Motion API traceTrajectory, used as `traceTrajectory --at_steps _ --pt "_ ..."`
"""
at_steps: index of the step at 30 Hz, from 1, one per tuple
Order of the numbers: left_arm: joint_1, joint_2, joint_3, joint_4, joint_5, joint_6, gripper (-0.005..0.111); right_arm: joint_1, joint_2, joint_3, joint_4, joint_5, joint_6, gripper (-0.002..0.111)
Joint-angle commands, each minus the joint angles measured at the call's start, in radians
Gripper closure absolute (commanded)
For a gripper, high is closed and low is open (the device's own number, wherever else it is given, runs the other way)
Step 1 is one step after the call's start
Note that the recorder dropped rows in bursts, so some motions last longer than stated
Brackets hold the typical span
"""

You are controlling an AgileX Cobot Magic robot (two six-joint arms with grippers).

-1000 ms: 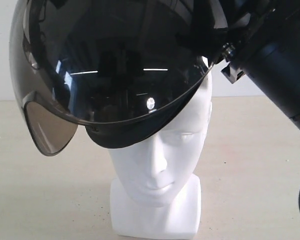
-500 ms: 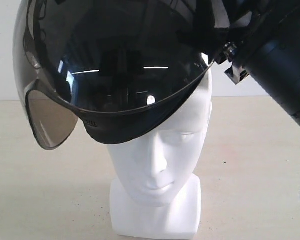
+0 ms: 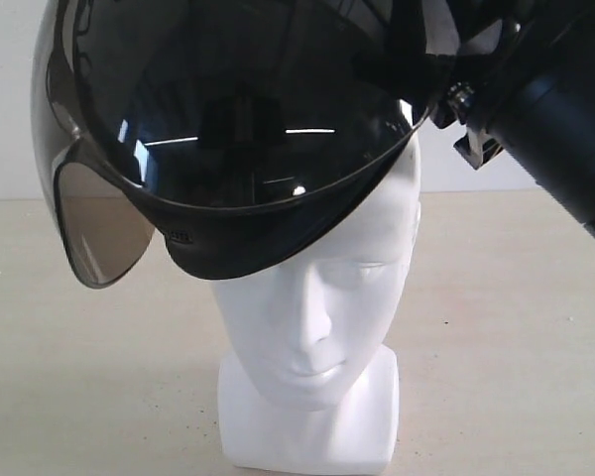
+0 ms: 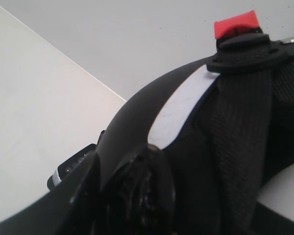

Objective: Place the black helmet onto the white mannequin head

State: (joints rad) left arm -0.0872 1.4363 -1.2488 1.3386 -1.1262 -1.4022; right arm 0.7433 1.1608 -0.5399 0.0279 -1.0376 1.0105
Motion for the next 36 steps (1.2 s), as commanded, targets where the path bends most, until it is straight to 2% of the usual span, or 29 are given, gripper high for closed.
traceTrajectory --at_steps 1,7,15,25,36 --pt "-0.064 0.041 0.028 0.204 0.047 0.034 0.102 -0.015 -0.003 0.004 -0.044 0.153 -0.155 0.108" --pt "-0.077 0.041 0.028 0.206 0.069 0.034 0.102 -0.015 -0.003 0.004 -0.066 0.169 -0.139 0.108" --pt "-0.077 0.041 0.028 0.244 0.027 0.004 0.102 -0.015 -0.003 0.004 -0.147 0.175 -0.112 0.108" --pt "-0.156 0.105 0.028 0.251 0.046 0.019 0.102 -0.015 -0.003 0.004 -0.255 0.276 -0.026 0.108" --pt "-0.167 0.112 0.028 0.247 0.051 0.027 0.102 -0.015 -0.003 0.004 -0.313 0.324 0.032 0.108"
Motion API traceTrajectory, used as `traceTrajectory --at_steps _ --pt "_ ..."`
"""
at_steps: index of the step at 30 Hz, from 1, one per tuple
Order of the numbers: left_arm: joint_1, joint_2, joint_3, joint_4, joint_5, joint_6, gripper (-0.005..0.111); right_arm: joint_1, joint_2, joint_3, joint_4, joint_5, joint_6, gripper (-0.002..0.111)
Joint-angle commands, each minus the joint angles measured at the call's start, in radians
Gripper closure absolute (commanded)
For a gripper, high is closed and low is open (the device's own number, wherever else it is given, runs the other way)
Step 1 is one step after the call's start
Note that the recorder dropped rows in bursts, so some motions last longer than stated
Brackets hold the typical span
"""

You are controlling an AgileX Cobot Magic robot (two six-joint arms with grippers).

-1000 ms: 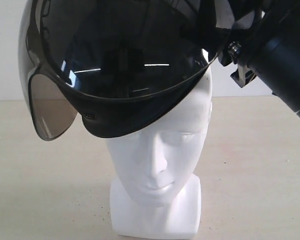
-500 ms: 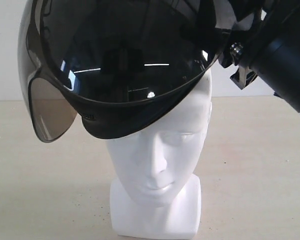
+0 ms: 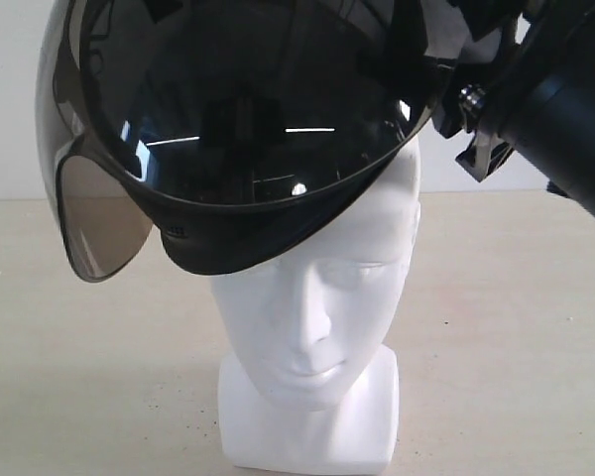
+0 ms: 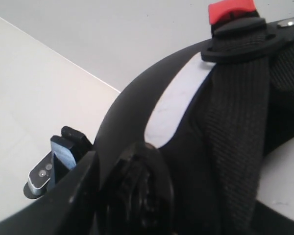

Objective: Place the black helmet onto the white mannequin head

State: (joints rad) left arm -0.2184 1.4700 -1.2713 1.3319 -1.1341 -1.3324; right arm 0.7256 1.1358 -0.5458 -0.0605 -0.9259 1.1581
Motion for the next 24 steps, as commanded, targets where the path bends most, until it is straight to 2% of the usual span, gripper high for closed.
traceTrajectory --at_steps 1,24 --pt "-0.036 0.078 0.05 0.254 0.059 -0.042 0.102 0.002 0.022 0.01 -0.225 0.212 -0.113 0.108" --pt "-0.036 0.078 0.05 0.257 0.08 -0.035 0.102 0.004 0.024 0.01 -0.264 0.204 -0.121 0.108"
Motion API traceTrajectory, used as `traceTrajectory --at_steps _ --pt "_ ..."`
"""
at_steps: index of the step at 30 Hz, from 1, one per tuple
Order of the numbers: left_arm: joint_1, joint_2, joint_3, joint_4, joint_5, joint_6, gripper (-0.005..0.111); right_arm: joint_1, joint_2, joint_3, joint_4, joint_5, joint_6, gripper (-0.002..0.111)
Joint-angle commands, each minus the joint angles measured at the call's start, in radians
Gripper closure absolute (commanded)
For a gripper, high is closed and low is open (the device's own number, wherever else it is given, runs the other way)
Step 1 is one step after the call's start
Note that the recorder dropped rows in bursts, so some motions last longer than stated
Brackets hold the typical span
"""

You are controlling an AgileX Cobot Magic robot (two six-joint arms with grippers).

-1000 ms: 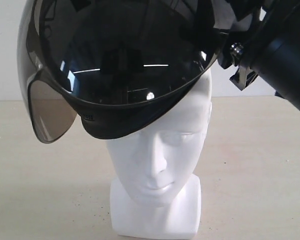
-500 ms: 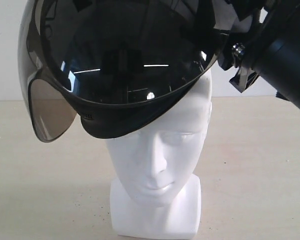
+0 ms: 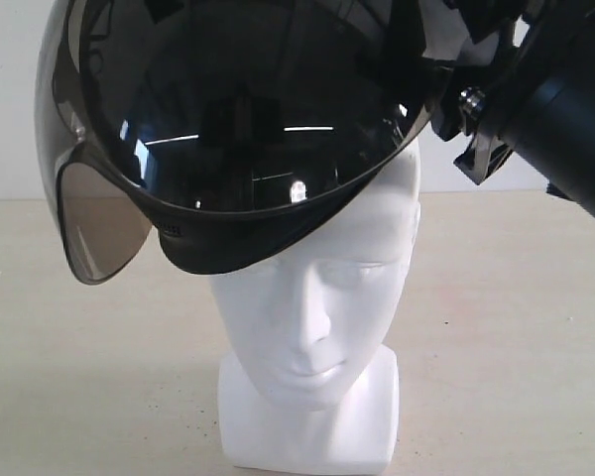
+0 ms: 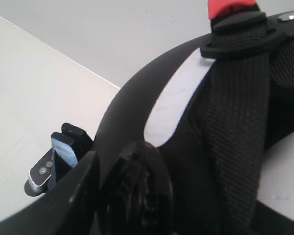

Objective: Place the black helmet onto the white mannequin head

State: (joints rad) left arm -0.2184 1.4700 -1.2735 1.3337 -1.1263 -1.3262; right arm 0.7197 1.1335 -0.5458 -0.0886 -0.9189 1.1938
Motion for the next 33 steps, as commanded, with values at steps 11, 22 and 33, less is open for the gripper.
traceTrajectory --at_steps 11,22,33 --pt "-0.054 0.078 0.052 0.262 0.07 -0.041 0.102 0.01 0.026 0.01 -0.236 0.211 -0.157 0.108" --pt "-0.073 0.078 0.054 0.309 0.076 -0.063 0.102 0.01 0.025 0.01 -0.242 0.297 -0.173 0.095" --pt "-0.073 0.092 0.121 0.308 0.072 -0.068 0.102 0.01 0.025 0.01 -0.242 0.323 -0.154 0.073"
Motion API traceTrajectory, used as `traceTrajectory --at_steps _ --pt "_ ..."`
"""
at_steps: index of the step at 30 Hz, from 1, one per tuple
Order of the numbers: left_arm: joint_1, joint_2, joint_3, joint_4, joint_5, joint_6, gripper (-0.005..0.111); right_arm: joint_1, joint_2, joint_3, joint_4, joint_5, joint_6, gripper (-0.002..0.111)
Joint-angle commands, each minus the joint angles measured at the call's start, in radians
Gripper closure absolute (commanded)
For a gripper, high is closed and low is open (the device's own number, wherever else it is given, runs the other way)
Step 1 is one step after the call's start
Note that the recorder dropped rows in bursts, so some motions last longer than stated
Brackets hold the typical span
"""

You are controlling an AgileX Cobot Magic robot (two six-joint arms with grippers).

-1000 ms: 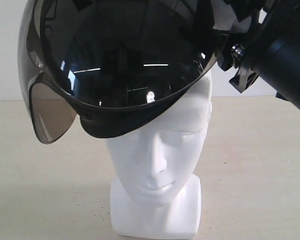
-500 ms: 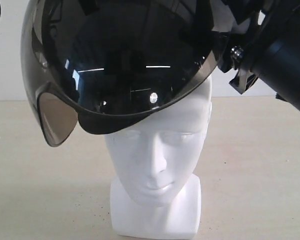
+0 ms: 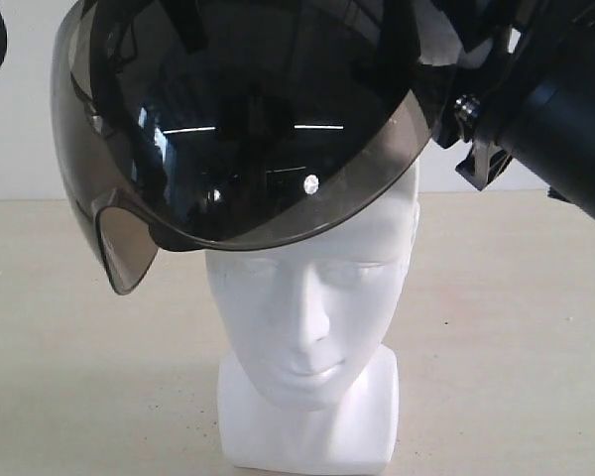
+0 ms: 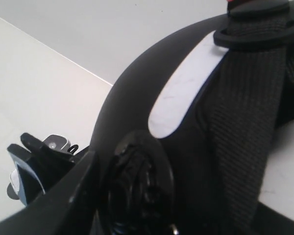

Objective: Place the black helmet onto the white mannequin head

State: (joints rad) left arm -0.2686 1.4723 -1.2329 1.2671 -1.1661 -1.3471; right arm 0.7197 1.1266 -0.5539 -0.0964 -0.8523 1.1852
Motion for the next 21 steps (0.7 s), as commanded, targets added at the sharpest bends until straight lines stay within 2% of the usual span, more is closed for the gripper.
traceTrajectory --at_steps 1,11,13,16,21 --pt "-0.022 0.089 0.083 0.37 0.111 -0.042 0.102 0.01 0.031 0.018 -0.234 0.256 -0.145 0.073" --pt "-0.022 0.089 0.08 0.353 0.128 -0.017 0.102 0.01 -0.072 0.018 -0.219 0.377 -0.167 0.074" --pt "-0.022 0.089 0.081 0.345 0.128 -0.017 0.102 0.01 -0.085 0.018 -0.219 0.4 -0.167 0.083" --pt "-0.022 0.089 0.081 0.345 0.123 -0.017 0.102 0.01 -0.098 0.018 -0.219 0.435 -0.167 0.108" --pt "-0.022 0.089 0.081 0.345 0.109 -0.025 0.102 0.01 -0.098 0.018 -0.221 0.469 -0.165 0.108"
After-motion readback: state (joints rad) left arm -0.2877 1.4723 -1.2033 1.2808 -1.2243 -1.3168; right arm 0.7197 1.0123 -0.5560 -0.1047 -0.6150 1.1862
